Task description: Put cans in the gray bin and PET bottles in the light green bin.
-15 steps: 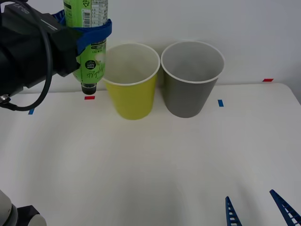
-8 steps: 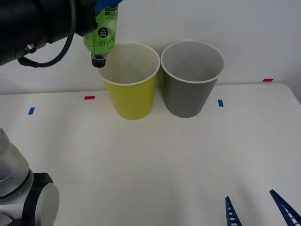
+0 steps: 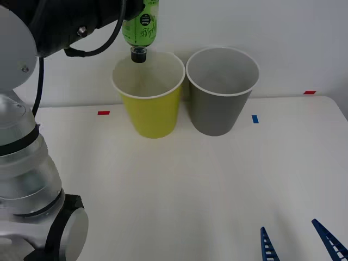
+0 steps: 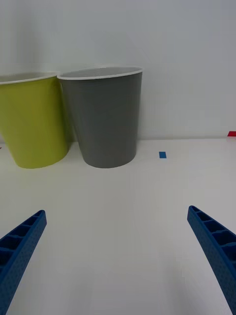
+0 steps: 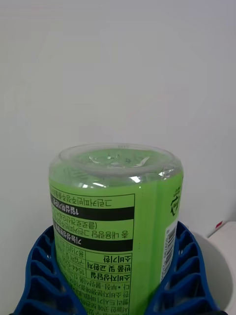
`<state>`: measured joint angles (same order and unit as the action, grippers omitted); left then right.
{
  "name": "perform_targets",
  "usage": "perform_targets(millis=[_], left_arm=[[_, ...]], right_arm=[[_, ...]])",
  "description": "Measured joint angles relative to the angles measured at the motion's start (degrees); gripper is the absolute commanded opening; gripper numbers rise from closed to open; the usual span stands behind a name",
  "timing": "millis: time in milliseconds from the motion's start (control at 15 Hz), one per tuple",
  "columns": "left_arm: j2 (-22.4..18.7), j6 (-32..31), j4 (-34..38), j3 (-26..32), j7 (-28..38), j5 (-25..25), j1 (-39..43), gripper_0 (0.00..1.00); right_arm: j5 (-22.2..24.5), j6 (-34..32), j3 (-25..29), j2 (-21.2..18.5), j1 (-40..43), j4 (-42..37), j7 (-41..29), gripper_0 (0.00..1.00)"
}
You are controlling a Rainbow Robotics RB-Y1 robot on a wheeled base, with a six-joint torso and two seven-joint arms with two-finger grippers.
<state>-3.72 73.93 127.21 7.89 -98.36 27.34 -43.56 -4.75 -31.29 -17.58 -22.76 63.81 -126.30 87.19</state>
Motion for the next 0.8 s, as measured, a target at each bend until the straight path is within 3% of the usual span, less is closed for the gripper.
perform_targets(millis=[200,800], left_arm=[[0.85,-6.54,-5.45,-1.7,-0.3,-1.92,-0.59,0.0],[0.7,-17.63,-14.37,-6.56,-1.87,-10.08,-0.73,0.0]], right_arm=[[0.0,0.0,0.0,0.0,0.0,0.0,0.0,1.0],[0.0,0.0,0.0,0.0,0.0,0.0,0.0,1.0]])
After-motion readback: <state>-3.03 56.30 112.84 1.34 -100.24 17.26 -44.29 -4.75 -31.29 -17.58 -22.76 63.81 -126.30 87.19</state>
